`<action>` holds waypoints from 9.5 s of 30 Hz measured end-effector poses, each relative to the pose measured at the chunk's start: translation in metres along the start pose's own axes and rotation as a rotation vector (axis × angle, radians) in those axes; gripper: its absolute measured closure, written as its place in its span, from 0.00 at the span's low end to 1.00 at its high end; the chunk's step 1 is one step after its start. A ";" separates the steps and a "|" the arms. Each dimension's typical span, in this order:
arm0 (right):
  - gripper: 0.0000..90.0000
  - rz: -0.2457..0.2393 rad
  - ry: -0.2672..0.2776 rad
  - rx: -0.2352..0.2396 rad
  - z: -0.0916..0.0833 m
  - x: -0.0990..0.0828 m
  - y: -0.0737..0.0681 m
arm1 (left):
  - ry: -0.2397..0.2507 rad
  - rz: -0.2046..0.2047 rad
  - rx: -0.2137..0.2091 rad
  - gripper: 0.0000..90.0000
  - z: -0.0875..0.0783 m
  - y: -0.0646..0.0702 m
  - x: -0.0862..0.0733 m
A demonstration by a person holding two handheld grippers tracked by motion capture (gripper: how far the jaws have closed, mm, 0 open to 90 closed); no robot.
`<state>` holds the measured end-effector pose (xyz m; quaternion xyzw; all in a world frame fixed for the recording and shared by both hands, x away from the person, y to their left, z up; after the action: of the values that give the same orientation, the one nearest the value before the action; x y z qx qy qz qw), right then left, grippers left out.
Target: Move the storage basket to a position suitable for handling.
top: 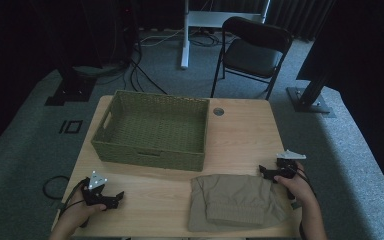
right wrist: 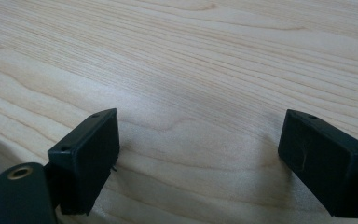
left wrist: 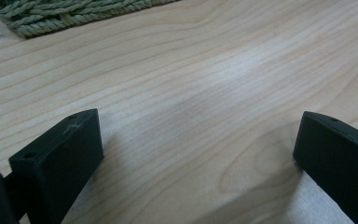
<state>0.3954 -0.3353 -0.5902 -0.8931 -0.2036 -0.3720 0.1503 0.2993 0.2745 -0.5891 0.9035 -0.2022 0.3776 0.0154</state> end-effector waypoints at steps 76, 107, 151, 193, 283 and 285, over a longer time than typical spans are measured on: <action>0.16 -0.107 0.179 0.259 0.005 0.118 -0.151 | 0.146 -0.094 0.007 0.02 -0.030 -0.076 0.086; 0.21 -0.079 0.196 0.200 0.040 0.142 -0.187 | 0.181 -0.199 0.115 0.22 -0.007 -0.116 0.142; 0.76 -0.014 0.117 0.078 0.053 0.140 -0.211 | 0.146 -0.318 0.208 0.94 0.017 -0.097 0.127; 0.81 -0.010 0.082 0.068 0.037 0.130 -0.191 | 0.121 -0.354 0.190 0.92 0.002 -0.063 0.119; 0.85 0.164 0.132 -0.144 0.063 0.164 -0.117 | 0.145 -0.289 0.197 0.90 0.071 -0.033 0.179; 0.85 0.162 0.128 -0.148 0.062 0.163 -0.114 | 0.143 -0.287 0.197 0.90 0.072 -0.029 0.180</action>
<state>0.4828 -0.1686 -0.5002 -0.8896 -0.0927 -0.4291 0.1262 0.4735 0.2244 -0.5129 0.8910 -0.0316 0.4528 -0.0053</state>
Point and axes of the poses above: each handheld gripper's, and its own axes: z roughly forward along the jaws, x roughly out of its top, y roughly to its right, the point moved 5 cm from there along z, roughly forward along the jaws, and after that the axes turned 9 degrees about x, right-handed, at the moved point
